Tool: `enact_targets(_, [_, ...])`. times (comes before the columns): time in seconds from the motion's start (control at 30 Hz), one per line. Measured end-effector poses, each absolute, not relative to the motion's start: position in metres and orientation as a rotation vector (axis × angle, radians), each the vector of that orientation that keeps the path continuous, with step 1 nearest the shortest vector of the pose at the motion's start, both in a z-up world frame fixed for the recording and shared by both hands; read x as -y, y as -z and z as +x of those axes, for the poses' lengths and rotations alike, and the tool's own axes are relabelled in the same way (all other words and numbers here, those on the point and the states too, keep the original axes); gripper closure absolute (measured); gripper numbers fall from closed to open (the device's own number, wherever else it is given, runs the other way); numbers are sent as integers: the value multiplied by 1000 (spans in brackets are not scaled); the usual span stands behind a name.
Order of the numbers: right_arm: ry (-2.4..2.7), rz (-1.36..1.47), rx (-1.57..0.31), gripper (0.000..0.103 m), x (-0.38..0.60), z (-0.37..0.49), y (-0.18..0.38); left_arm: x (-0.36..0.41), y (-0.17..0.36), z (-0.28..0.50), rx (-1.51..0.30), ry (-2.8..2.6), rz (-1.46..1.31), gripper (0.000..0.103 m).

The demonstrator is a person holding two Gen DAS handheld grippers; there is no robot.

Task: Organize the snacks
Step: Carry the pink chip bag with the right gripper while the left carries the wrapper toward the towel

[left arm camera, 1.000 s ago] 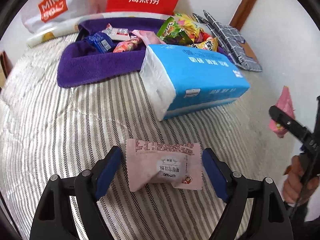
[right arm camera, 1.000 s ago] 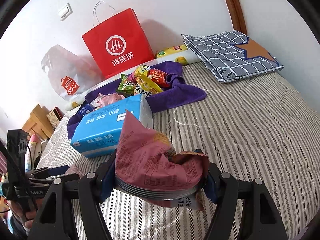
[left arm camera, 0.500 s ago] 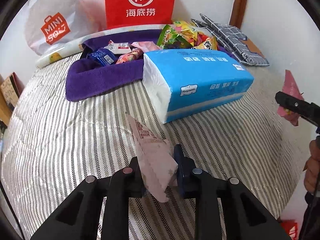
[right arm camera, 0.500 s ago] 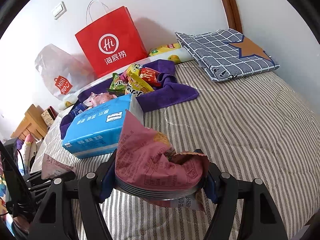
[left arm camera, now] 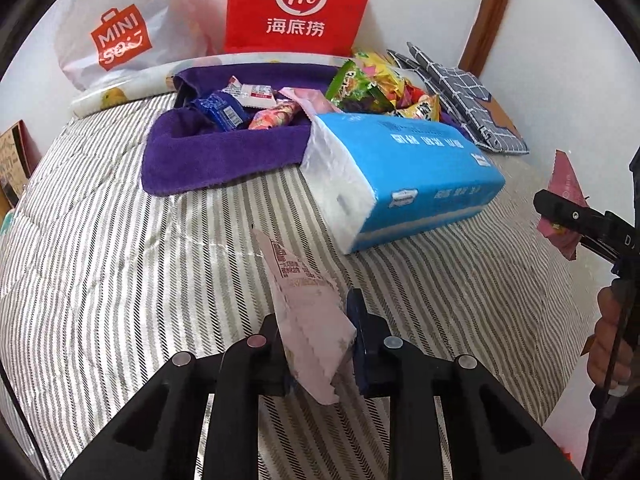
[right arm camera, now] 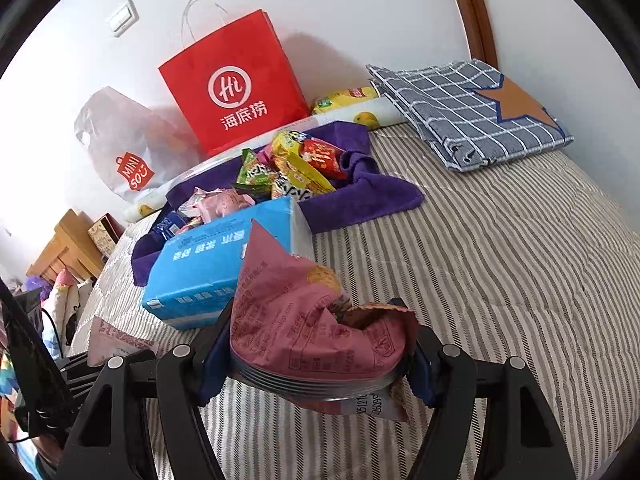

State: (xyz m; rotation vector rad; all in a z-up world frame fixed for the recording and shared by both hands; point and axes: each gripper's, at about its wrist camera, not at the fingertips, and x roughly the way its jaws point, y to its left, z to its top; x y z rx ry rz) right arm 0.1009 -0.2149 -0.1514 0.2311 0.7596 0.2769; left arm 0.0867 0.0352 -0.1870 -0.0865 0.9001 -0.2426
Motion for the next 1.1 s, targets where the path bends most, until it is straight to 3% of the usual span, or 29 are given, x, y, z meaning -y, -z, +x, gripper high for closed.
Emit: enact_targets(1.1, [-309, 172, -702, 33, 205, 87, 137, -25, 155, 84, -888, 250, -117, 81])
